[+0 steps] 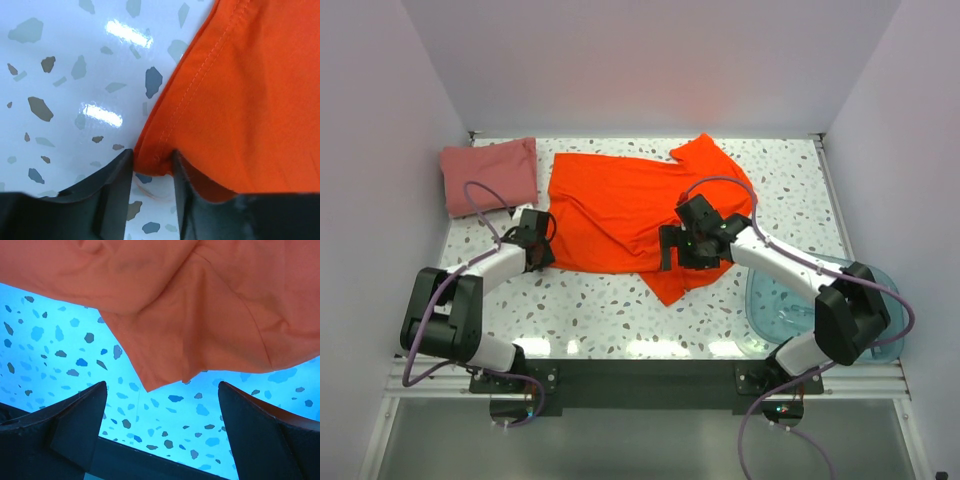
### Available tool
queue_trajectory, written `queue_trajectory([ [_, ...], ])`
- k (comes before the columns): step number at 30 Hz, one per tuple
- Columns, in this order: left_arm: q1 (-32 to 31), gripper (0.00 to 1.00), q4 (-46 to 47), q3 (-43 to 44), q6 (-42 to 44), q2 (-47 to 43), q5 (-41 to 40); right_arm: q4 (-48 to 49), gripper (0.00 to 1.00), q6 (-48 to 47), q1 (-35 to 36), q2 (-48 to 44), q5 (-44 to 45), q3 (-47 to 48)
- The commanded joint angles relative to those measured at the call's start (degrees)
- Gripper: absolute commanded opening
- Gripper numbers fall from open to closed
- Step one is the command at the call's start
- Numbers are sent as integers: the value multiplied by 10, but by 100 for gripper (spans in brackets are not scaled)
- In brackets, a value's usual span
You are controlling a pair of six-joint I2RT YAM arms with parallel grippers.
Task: Fold and stack the t-shirts
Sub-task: Flatten the tshirt out
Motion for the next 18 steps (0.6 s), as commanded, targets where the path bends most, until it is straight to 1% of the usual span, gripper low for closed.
queue_trajectory([
  [1,13,38,20,-2,-7,17,16,-24,95,17,6,-25,17,-14],
  [2,15,34,18,2,-5,17,16,-26,95,21,8,-25,18,-20],
  [3,16,26,16,4,-4,17,16,-32,95,23,10,-26,23,-22],
  [6,23,17,6,9,1,4,22,-42,95,31,29,-30,35,-34],
  [10,43,12,-5,17,10,-7,36,-43,95,46,58,-26,39,-44],
  [13,52,10,-9,25,17,-8,44,-58,93,50,82,-16,60,-28],
  [18,62,9,-12,31,22,-6,59,-55,88,53,127,0,76,-13],
])
